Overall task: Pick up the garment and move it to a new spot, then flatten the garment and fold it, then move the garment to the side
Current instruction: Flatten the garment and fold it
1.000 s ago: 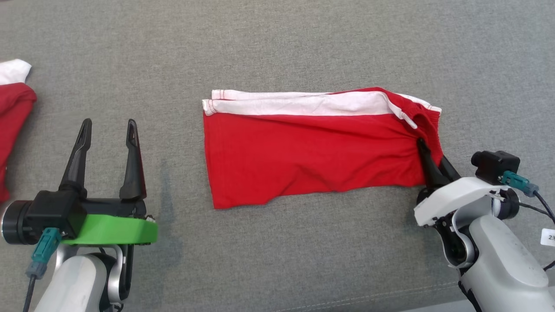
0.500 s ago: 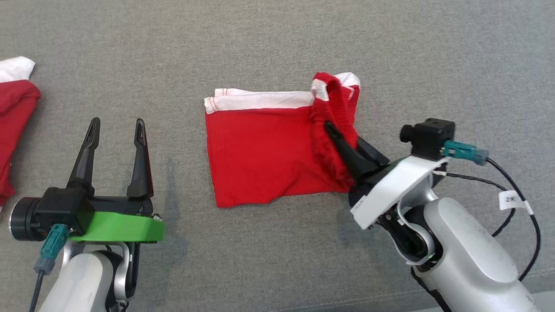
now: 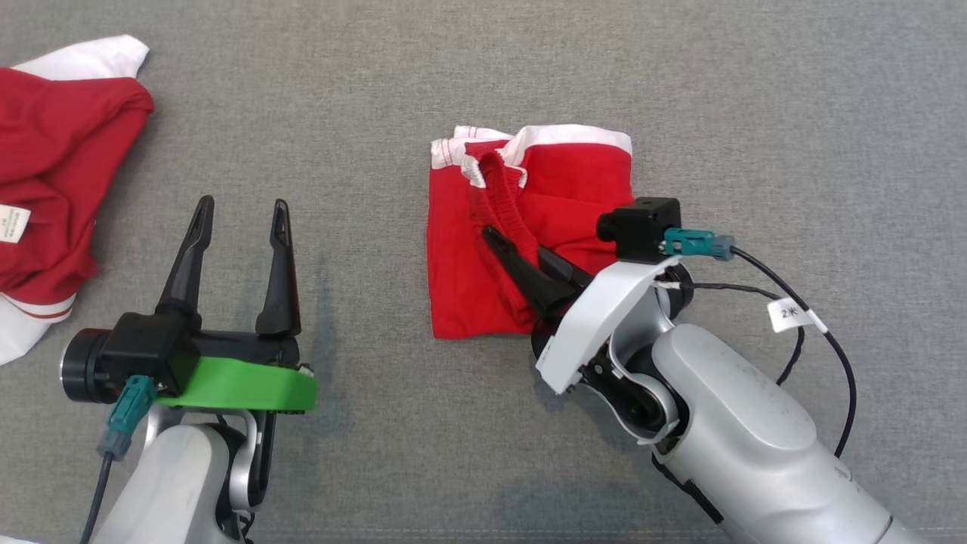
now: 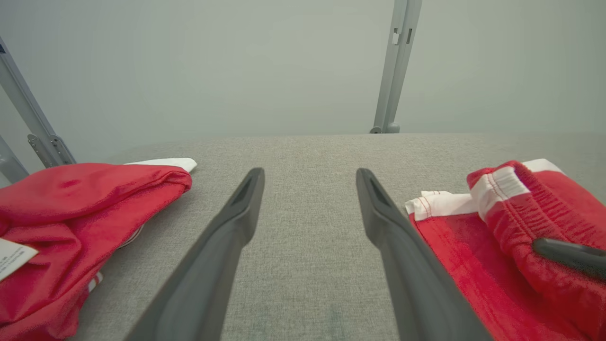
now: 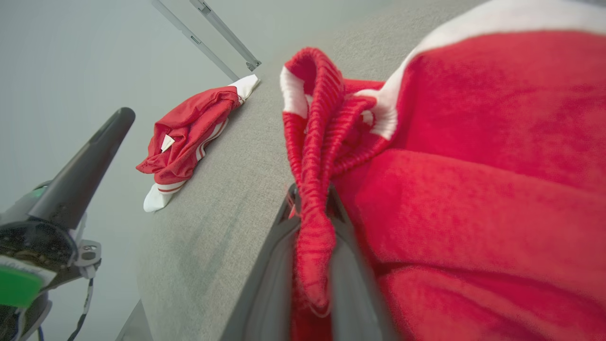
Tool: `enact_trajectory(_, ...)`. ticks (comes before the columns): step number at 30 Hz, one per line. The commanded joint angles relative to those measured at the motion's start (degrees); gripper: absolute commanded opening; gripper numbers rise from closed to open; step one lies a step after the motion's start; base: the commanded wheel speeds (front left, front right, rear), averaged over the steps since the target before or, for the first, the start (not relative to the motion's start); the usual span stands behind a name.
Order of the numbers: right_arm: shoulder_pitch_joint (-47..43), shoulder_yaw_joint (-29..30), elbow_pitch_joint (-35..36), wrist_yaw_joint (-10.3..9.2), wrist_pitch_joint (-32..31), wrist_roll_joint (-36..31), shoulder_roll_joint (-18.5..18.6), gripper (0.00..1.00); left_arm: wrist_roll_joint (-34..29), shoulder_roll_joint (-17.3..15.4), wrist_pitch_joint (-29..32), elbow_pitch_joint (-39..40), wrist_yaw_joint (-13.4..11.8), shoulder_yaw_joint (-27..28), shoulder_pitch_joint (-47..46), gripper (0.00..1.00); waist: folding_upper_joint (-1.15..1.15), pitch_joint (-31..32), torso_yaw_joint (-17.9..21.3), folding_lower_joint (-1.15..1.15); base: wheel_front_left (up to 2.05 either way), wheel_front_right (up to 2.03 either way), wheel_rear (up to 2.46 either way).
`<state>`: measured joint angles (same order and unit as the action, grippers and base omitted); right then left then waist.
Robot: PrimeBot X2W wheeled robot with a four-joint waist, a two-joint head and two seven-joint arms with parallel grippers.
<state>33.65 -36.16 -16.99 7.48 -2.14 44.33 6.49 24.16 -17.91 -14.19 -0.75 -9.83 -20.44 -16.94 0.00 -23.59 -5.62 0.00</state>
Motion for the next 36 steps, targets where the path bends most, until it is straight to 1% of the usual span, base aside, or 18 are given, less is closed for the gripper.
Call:
enact_trajectory(1, 1.4, -0.8, -1.6, 0.02, 0.9, 0.0, -0.3, 0.00, 0.1, 0.3, -0.3, -0.4, 0.4, -0.1, -0.8, 1.00, 0.00, -1.0, -1.4, 0.00, 0.00, 0.00, 0.00)
enact_trajectory(2, 2.0, -1.2, -2.6, 0.02, 1.5, -0.1, -0.5, 0.27, 0.0, 0.5, -0.4, -0.7, 0.5, -0.2, -0.9, 1.00, 0.00, -1.0, -1.6, 0.00, 0.00, 0.00, 0.00)
enact_trajectory(3, 2.4, -1.8, -3.4, 0.02, 2.1, 0.3, -0.9, 0.71, -0.1, 0.6, -0.5, -0.9, 0.6, -0.3, -1.1, 1.00, 0.00, -1.1, -1.8, 0.00, 0.00, 0.00, 0.00)
enact_trajectory(4, 2.9, -2.3, -4.1, 0.02, 2.7, 0.4, -1.2, 1.00, -0.2, 0.7, -0.6, -1.0, 0.7, -0.3, -1.2, 1.00, 0.00, -1.1, -1.9, 0.00, 0.00, 0.00, 0.00)
enact_trajectory(8, 4.3, -3.9, -5.8, 0.02, 5.8, -0.2, -1.2, 1.00, -0.8, 0.9, -0.6, -1.7, 0.8, -0.5, -1.4, 1.00, 0.00, -0.8, -1.7, 0.00, 0.00, 0.00, 0.00)
enact_trajectory(12, 5.4, -5.3, -4.7, 0.02, 10.1, -1.9, -0.1, 1.00, -1.0, 0.7, -0.8, -2.1, 0.7, -0.1, -1.2, 1.00, 0.00, -0.3, -0.7, 0.00, 0.00, 0.00, 0.00)
enact_trajectory(14, 5.4, -4.9, -4.0, 0.02, 12.6, -3.2, 0.6, 1.00, -1.1, 0.4, -0.8, -2.0, 0.6, 0.1, -1.0, 1.00, 0.00, 0.0, -0.1, 0.00, 0.00, 0.00, 0.00)
enact_trajectory(16, 5.2, -3.3, -3.2, 0.02, 14.8, -5.6, 1.5, 1.00, -0.9, 0.2, -0.8, -1.8, 0.3, 0.5, -0.8, 1.00, 0.00, 0.3, 0.7, 0.00, 0.00, 0.00, 0.00)
enact_trajectory(19, 3.3, 1.6, -1.6, 0.02, 16.6, -10.3, 2.3, 1.00, -0.5, -0.1, -0.8, -1.5, 0.0, 1.2, -0.2, 1.00, 0.00, 1.0, 1.7, 0.00, 0.00, 0.00, 0.00)
enact_trajectory(20, 3.3, 1.6, -1.6, 0.02, 16.6, -10.3, 2.3, 1.00, -0.5, -0.1, -0.8, -1.5, 0.0, 1.2, -0.2, 1.00, 0.00, 1.0, 1.7, 0.00, 0.00, 0.00, 0.00)
enact_trajectory(24, -0.6, 11.0, 1.8, 0.02, 17.4, -18.6, 2.8, 1.00, 0.5, -0.4, -0.9, -0.8, -0.5, 2.5, 0.6, 1.00, 0.00, 1.8, 3.0, 0.00, 0.00, 0.00, 0.00)
enact_trajectory(30, -8.5, 24.2, 7.1, 0.01, 17.4, -27.6, 2.7, 1.00, 1.7, -1.0, -1.0, 0.1, -1.1, 4.3, 2.2, 1.00, 0.00, 3.7, 4.3, 0.00, 0.00, 0.00, 0.00)
enact_trajectory(33, -11.8, 28.3, 9.0, 0.01, 17.4, -30.0, 2.3, 1.00, 2.3, -1.5, -1.0, 0.5, -0.9, 4.9, 2.8, 1.00, 0.00, 4.6, 4.7, 0.00, 0.00, 0.00, 0.00)
enact_trajectory(36, -14.4, 30.3, 10.3, 0.01, 17.3, -31.0, 1.6, 1.00, 2.9, -2.1, -1.0, 0.8, -0.2, 5.2, 3.5, 1.00, 0.00, 5.8, 5.1, 0.00, 0.00, 0.00, 0.00)
